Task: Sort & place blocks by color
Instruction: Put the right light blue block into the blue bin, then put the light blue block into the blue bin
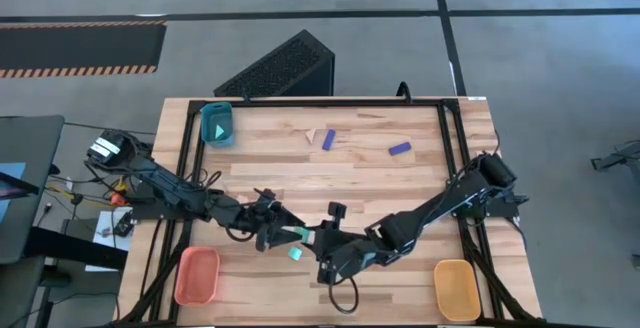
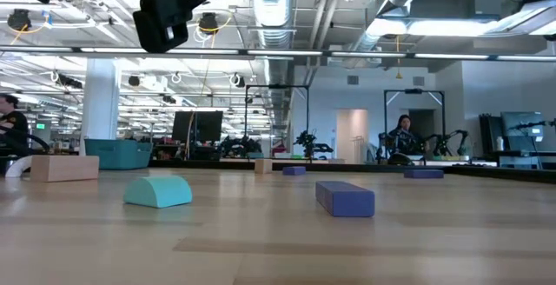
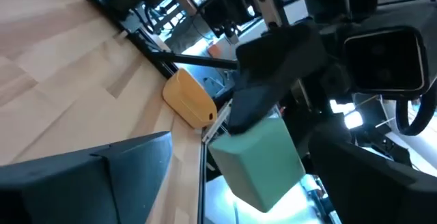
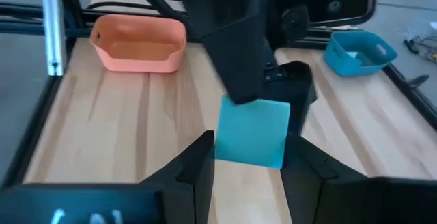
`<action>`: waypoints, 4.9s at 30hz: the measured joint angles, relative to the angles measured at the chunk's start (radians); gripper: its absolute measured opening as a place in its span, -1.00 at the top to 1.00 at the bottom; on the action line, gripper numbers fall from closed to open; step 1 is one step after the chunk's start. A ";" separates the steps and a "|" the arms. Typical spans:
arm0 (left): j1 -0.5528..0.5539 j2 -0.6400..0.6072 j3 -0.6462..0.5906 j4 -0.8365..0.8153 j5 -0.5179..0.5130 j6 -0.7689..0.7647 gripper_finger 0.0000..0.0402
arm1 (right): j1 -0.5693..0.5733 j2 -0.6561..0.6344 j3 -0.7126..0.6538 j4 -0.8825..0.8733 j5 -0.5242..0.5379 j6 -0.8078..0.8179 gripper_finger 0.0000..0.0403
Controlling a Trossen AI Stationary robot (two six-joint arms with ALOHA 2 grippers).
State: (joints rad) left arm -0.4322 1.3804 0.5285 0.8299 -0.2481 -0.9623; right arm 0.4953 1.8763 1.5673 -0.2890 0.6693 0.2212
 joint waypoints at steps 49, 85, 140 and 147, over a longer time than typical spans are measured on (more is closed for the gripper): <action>1.053 -0.184 0.001 -0.767 0.171 0.082 0.44 | -0.724 -0.511 -0.657 0.195 -0.567 0.049 0.09; 1.305 -0.151 0.246 -1.532 -0.185 0.382 -0.04 | -0.730 -0.192 -0.578 0.421 -0.993 0.093 -0.01; 0.014 -0.152 0.246 -1.187 -0.290 0.308 0.17 | 0.022 -0.101 -0.476 0.438 -0.228 0.584 -0.01; -0.095 -0.152 0.247 -1.180 -0.272 0.272 0.17 | 0.075 0.108 -0.310 0.447 -0.225 0.421 -0.05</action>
State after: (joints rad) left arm -0.5271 1.2283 0.7753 -0.3502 -0.5200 -0.6907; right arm 0.5703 1.9839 1.2571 0.1576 0.4444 0.6421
